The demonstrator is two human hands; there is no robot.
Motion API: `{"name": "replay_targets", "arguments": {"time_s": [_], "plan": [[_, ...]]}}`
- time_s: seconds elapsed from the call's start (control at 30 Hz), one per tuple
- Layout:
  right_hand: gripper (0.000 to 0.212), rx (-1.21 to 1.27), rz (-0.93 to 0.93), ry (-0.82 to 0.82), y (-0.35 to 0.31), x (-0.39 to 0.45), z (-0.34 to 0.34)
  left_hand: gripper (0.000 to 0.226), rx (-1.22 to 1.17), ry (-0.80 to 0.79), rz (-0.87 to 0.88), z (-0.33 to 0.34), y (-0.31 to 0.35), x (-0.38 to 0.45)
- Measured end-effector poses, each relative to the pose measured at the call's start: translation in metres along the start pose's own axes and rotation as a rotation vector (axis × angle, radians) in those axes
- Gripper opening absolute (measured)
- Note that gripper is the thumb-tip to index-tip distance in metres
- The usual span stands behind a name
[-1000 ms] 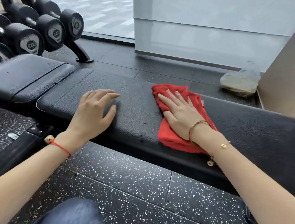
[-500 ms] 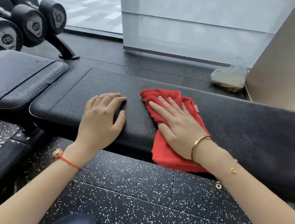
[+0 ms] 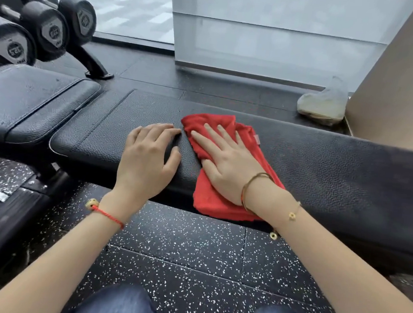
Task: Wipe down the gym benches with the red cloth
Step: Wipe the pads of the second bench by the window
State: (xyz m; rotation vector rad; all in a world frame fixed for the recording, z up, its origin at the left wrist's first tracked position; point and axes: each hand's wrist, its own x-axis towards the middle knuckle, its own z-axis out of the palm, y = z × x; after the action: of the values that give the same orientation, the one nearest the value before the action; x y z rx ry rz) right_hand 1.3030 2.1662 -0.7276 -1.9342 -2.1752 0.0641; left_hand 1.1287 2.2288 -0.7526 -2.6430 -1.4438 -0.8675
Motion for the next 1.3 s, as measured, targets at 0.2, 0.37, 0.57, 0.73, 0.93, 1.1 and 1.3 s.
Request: {"name": "replay_targets", "arguments": {"time_s": [0.2,0.37,0.57,0.73,0.93,1.1,1.3], "plan": [[0.056,0.054,0.131,-0.019,0.032,-0.007,-0.011,0.041,0.000,-0.010,0.004,0.000,-0.001,0.000],[0.055,0.037,0.230,-0.066,0.026,0.045,-0.008,0.042,0.015,-0.026,-0.005,-0.001,0.000,0.000],[0.056,0.047,0.163,-0.041,0.002,0.033,0.000,0.043,0.016,-0.040,-0.003,-0.003,0.000,-0.001],[0.056,0.042,0.221,-0.017,0.017,-0.001,-0.004,0.049,0.021,-0.062,-0.002,-0.003,-0.001,0.001],[0.054,0.056,0.467,-0.005,0.045,0.014,-0.010,0.046,0.017,-0.107,0.019,-0.003,-0.004,0.002],[0.055,0.021,0.398,-0.037,0.029,0.045,-0.005,0.043,0.034,-0.108,0.011,-0.003,-0.003,0.002],[0.057,0.058,0.154,-0.034,0.011,0.012,-0.001,0.047,0.031,-0.075,0.004,-0.001,-0.003,0.001]]}}
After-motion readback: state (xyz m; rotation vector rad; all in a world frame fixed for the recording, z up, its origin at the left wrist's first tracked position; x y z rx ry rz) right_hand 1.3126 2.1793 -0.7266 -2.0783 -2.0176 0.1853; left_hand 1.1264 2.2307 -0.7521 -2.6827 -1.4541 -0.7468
